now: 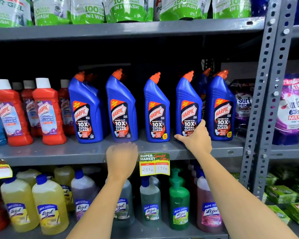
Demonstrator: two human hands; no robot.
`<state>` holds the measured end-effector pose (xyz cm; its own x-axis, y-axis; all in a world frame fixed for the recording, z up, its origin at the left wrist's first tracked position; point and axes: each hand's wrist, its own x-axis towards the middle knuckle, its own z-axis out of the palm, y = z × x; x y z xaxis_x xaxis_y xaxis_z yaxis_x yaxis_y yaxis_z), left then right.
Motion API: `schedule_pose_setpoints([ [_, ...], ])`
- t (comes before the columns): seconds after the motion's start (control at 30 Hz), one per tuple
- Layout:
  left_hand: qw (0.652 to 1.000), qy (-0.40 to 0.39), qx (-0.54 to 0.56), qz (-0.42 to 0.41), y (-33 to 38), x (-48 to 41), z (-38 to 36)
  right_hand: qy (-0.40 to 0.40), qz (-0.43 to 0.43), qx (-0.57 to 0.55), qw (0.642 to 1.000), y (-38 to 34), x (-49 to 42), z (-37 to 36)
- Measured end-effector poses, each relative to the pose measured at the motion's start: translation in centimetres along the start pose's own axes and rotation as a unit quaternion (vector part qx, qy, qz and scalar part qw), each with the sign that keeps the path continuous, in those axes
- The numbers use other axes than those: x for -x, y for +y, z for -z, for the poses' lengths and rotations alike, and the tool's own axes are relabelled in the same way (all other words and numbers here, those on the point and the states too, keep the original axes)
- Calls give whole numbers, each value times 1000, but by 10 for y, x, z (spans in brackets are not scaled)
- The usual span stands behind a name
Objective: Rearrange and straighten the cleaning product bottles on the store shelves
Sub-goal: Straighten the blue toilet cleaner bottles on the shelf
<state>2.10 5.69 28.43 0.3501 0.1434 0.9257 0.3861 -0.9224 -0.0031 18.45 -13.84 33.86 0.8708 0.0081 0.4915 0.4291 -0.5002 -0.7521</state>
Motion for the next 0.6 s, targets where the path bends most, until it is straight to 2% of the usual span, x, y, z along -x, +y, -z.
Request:
schedule_pose_setpoints([
  [0.13, 998, -62, 23, 10, 1, -2, 8, 3, 33, -41, 999, 4, 4, 5],
  [0.23, 989, -125, 68, 30, -3, -3, 17, 71, 96, -152, 981, 7, 24, 9],
  [0.3, 989, -124, 81, 28, -14, -1, 28, 140, 162, -172, 962, 2, 42, 11],
  [0.37, 990, -114, 78, 21, -34, 2, 45, 173, 219, -204, 938, -17, 60, 10],
  [0.47, 992, -103, 66, 11, -79, 5, 73, 109, 288, -261, 915, -52, 93, 2],
  [0.6, 993, -113, 13, 37, -168, 17, 103, -92, 359, -205, 906, -55, 174, -43],
])
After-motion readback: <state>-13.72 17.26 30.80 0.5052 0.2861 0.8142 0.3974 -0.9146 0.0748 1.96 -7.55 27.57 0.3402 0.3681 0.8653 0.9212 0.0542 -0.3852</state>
